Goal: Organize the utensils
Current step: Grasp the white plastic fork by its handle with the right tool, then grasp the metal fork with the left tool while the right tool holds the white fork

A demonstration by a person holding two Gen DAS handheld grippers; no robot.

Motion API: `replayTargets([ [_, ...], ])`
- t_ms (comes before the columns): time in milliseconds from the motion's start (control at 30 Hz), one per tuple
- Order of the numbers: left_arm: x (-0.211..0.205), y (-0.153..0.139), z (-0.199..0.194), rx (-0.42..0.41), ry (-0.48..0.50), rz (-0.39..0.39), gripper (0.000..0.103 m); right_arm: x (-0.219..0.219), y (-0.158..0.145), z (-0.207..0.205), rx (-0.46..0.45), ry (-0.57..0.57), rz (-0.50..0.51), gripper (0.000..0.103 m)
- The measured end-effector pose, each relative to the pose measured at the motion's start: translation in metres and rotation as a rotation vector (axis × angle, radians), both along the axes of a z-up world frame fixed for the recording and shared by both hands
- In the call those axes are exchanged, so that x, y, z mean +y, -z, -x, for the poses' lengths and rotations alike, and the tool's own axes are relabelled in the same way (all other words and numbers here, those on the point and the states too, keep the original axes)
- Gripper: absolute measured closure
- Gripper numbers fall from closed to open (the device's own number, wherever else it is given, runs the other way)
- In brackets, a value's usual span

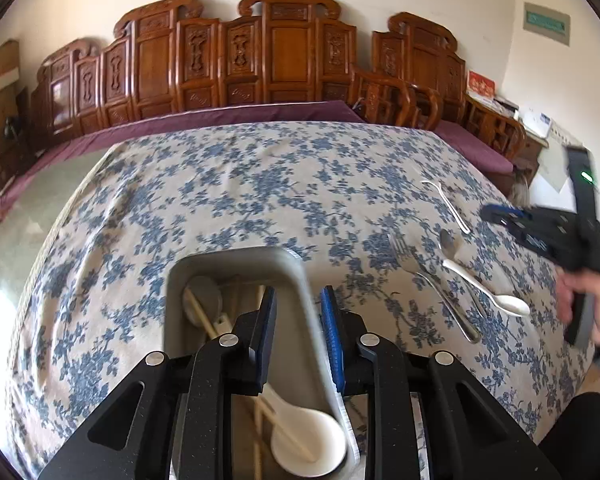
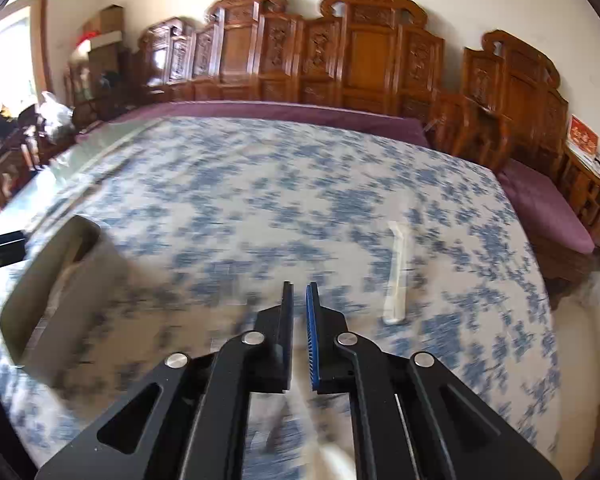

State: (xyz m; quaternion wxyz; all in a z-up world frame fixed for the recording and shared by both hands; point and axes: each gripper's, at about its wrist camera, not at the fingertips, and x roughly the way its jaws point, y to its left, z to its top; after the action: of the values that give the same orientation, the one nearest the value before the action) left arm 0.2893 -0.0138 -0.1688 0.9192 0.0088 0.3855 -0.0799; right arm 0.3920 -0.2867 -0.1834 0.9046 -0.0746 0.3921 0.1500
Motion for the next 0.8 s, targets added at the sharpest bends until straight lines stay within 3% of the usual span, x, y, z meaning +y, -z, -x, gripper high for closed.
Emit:
replayTargets([
  [100, -0.013, 0.001, -0.003, 0.006, 0.01, -0.012, 0.081, -0.014, 0.022, -0.031, 0.038, 0.02, 0.031, 0.075],
  [300, -0.037, 0.003, -0.015, 0.02, 0.021, -0.019, 0.081, -0.037, 0.06, -0.086, 0.096, 0.086, 0.055, 0.075],
  [467, -0.061, 0.008, -0.027, 0.037, 0.037, -0.019, 0.081, -0.046, 0.072, -0.116, 0.124, 0.107, 0.025, 0.075],
  [667, -0.09, 0.021, -0.036, 0.074, 0.061, -0.03, 0.081, -0.038, 0.076, -0.126, 0.125, 0.092, 0.078, 0.075],
  [767, -0.104, 0.028, -0.037, 0.089, 0.073, -0.036, 0.081, -0.041, 0.075, -0.123, 0.146, 0.083, 0.071, 0.094],
  [800, -0.107, 0.03, -0.037, 0.093, 0.077, -0.037, 0.081, -0.044, 0.075, -0.12, 0.158, 0.087, 0.07, 0.094],
])
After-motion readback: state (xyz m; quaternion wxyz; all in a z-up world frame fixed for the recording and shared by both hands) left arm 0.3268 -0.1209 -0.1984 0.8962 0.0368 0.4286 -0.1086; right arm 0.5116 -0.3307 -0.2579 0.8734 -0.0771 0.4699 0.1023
